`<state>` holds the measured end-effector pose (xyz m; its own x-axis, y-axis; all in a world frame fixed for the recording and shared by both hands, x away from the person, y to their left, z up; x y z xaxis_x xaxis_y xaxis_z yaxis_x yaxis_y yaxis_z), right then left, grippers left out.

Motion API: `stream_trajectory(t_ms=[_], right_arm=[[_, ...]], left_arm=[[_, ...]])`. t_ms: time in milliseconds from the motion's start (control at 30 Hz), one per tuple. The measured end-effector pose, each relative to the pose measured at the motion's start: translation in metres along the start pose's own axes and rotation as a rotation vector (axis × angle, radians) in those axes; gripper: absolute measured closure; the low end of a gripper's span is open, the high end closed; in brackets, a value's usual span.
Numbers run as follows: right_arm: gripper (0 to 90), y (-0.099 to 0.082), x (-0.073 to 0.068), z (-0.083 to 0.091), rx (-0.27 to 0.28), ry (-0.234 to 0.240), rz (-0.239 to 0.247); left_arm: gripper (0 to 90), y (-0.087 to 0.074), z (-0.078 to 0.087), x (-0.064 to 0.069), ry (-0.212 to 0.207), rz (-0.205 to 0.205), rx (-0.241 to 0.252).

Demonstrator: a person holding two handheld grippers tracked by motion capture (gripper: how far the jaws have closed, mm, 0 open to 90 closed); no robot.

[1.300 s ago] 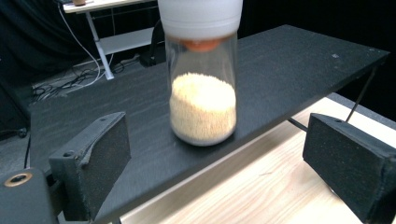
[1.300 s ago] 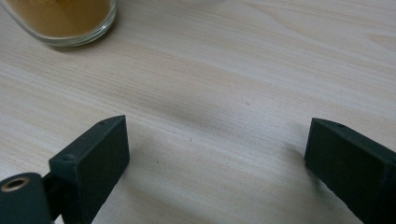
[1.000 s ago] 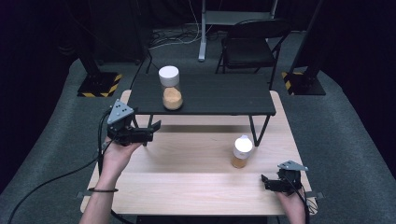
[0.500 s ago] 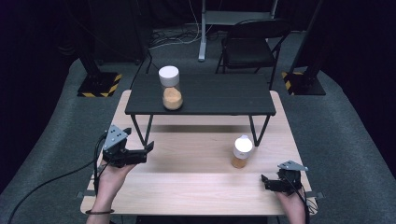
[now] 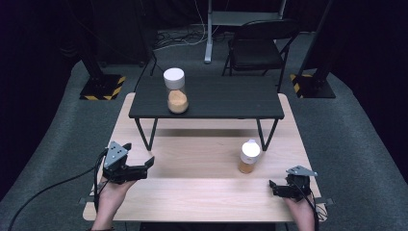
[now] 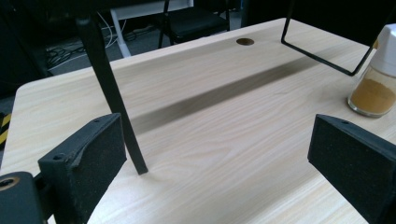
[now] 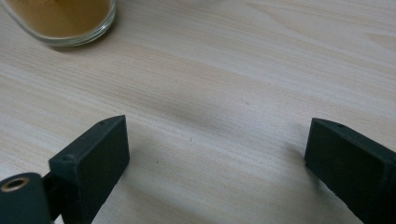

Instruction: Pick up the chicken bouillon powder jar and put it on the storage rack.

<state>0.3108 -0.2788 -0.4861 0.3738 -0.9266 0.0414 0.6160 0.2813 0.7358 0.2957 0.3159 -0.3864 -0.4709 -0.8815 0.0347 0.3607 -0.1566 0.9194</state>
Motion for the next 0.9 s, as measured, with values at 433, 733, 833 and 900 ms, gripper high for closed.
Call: stream_trajectory(t_ms=[433,733,833,900], right_arm=[[5.6,0.000,0.000,0.000,0.000,0.000,0.000],[5.6,0.000,0.000,0.000,0.000,0.000,0.000],[5.6,0.000,0.000,0.000,0.000,0.000,0.000],[5.6,0.000,0.000,0.000,0.000,0.000,0.000]], left_arm=[[3.9,-0.027,-0.004,-0.007,0.010,0.031,-0.015],[4.1,-0.044,-0.010,-0.014,0.026,0.050,-0.045],[4.1,-0.049,-0.013,-0.016,0.033,0.057,-0.061],[4.1,-0.052,-0.014,-0.017,0.033,0.064,-0.067]])
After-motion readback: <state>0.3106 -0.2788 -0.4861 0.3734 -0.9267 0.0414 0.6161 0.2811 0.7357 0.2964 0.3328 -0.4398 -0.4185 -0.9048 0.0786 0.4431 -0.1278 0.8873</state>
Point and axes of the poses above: each handheld gripper's, and its own axes: z roughly backward along the jaws, y roughly out of its top, x roughly to its right, the point moved 8 cm from there along -z, roughly forward along the jaws, and after that the axes turned 3 degrees about z, right-handed, at the moved point
